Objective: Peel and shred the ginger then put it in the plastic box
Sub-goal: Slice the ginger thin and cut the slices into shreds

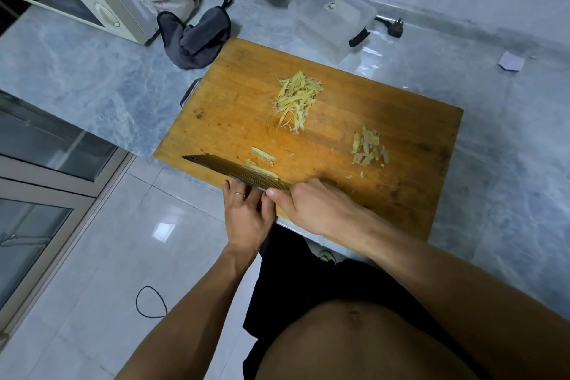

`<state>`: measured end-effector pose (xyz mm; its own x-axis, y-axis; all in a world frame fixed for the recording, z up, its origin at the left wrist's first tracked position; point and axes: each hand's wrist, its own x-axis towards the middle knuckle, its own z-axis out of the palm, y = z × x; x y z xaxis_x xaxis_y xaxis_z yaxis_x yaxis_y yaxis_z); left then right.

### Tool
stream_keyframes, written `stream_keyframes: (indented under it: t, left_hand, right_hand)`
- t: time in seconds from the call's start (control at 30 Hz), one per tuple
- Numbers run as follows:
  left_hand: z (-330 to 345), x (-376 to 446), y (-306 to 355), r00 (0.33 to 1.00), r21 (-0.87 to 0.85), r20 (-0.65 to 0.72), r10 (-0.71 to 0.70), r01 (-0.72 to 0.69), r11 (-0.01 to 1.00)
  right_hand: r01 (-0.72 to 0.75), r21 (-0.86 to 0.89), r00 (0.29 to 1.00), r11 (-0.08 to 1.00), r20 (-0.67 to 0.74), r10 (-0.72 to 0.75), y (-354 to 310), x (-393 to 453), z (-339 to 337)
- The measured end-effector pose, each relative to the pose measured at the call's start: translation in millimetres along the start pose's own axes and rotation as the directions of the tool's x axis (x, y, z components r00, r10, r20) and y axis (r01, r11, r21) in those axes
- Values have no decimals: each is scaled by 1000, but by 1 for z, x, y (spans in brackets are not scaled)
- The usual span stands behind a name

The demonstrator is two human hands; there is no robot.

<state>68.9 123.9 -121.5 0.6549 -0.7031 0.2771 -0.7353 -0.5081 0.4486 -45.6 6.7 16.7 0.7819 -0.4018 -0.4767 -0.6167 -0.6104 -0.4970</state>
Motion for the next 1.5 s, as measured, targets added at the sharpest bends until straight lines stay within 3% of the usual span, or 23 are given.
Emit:
stream_keyframes:
  t: [0.9, 1.5]
  left_hand:
    - [3, -1, -1, 1000, 67, 0, -12, 12, 998]
    - [-4, 1, 9, 999, 10, -45, -5, 5, 1000]
  right_hand:
    - [24, -12, 1000, 1000, -7, -25, -2, 2, 7]
    - [4, 16, 1000, 1000, -11, -4, -7, 3, 2]
